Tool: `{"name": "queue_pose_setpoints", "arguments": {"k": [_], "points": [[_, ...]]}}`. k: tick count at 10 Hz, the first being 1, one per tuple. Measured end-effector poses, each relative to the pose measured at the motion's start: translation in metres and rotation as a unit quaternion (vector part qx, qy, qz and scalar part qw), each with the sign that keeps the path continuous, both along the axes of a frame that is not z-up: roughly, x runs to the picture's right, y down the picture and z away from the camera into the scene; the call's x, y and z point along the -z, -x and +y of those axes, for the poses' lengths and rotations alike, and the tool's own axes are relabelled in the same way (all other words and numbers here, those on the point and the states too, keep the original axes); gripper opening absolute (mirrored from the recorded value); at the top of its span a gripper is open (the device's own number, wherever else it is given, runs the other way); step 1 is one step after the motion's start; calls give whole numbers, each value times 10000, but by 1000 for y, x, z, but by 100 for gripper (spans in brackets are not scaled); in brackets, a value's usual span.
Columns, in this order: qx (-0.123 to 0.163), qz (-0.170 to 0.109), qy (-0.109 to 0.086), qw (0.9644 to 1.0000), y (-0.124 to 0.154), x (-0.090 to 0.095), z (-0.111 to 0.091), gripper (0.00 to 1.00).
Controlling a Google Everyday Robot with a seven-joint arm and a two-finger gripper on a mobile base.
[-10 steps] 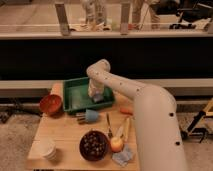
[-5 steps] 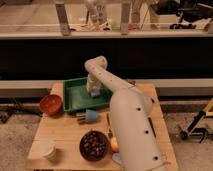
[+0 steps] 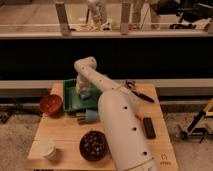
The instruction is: Wipe tray with sponge
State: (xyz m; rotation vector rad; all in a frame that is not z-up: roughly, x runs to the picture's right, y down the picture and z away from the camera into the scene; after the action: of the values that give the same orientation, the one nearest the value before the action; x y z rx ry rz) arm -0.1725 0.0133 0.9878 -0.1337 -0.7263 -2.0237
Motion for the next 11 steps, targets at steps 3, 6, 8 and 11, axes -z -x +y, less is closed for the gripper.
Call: {"name": "queue_pose_setpoints", "arguments": {"k": [3,6,8,11], "points": [[373,4,-55,9993,3,20,22,0],[285,146,-55,9995,-33,20,21,0],[99,300,-55,9995,-65,22,19,0],[-211,586,-89,9980,-105,19,9,0]]}}
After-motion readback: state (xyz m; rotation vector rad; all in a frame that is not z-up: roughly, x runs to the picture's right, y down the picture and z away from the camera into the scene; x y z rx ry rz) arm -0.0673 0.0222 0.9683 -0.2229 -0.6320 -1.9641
